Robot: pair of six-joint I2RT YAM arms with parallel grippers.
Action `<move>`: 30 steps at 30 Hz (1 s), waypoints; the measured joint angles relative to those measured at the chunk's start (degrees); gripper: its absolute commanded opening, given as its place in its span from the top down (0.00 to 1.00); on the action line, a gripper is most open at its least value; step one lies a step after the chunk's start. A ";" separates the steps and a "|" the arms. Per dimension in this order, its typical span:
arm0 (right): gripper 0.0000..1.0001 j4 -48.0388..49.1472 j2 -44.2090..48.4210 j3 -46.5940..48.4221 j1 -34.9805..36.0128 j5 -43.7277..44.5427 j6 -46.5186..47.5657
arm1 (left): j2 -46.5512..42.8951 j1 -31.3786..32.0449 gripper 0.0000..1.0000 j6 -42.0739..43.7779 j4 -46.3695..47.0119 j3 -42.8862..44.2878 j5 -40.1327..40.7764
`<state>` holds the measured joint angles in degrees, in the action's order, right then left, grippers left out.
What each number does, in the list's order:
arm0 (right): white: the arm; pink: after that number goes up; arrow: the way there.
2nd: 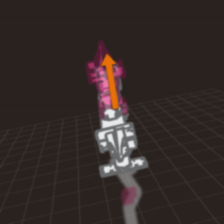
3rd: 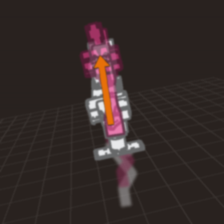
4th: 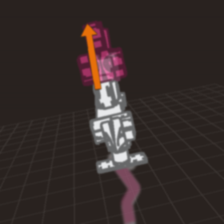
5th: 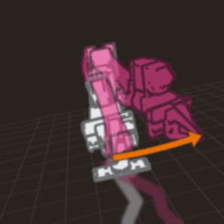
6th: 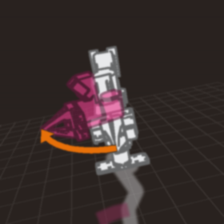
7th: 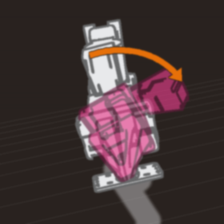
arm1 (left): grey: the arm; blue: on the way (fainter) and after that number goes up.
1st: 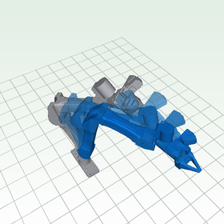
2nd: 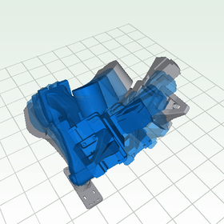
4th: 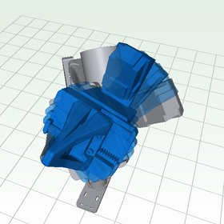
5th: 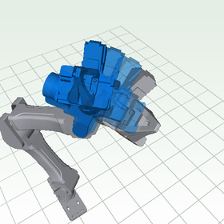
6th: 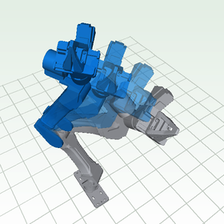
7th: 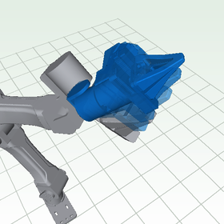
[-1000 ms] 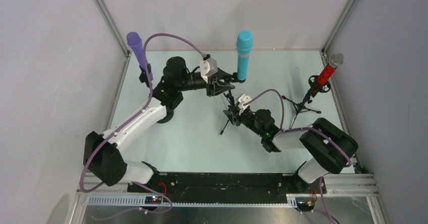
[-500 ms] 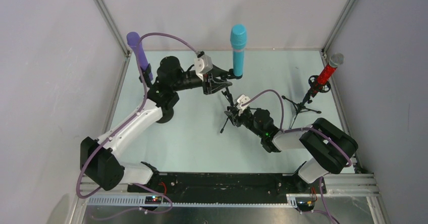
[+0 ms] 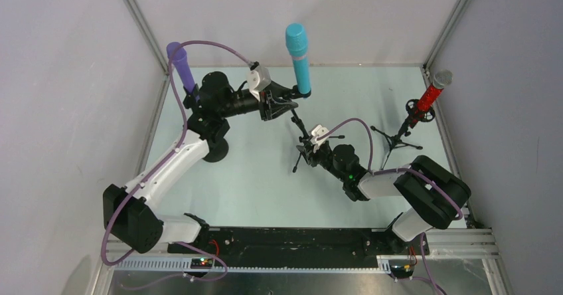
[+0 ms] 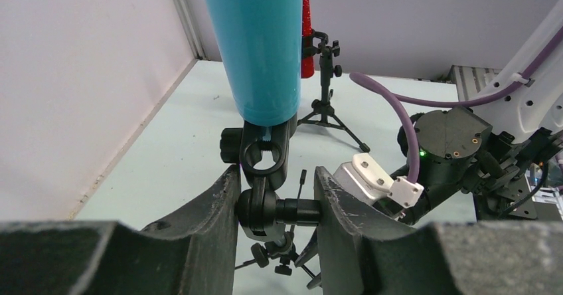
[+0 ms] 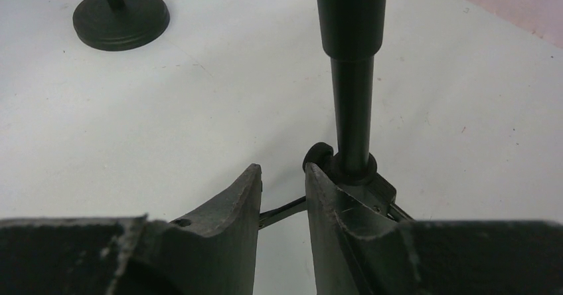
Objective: Attach the microphones to the stand
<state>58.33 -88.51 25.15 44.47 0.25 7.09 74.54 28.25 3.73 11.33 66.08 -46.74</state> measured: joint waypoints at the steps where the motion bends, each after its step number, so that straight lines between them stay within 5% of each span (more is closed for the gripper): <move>1: 0.65 0.02 0.00 0.00 0.00 0.02 0.11 | -0.07 -0.17 1.00 -0.17 0.00 0.00 0.02; 30: 0.62 -5.11 11.08 0.00 0.04 0.44 0.52 | 2.99 -1.42 1.00 0.87 -0.33 0.17 4.15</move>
<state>53.21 -77.43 25.15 44.51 0.69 7.62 77.54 26.83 4.60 11.00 66.26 -42.59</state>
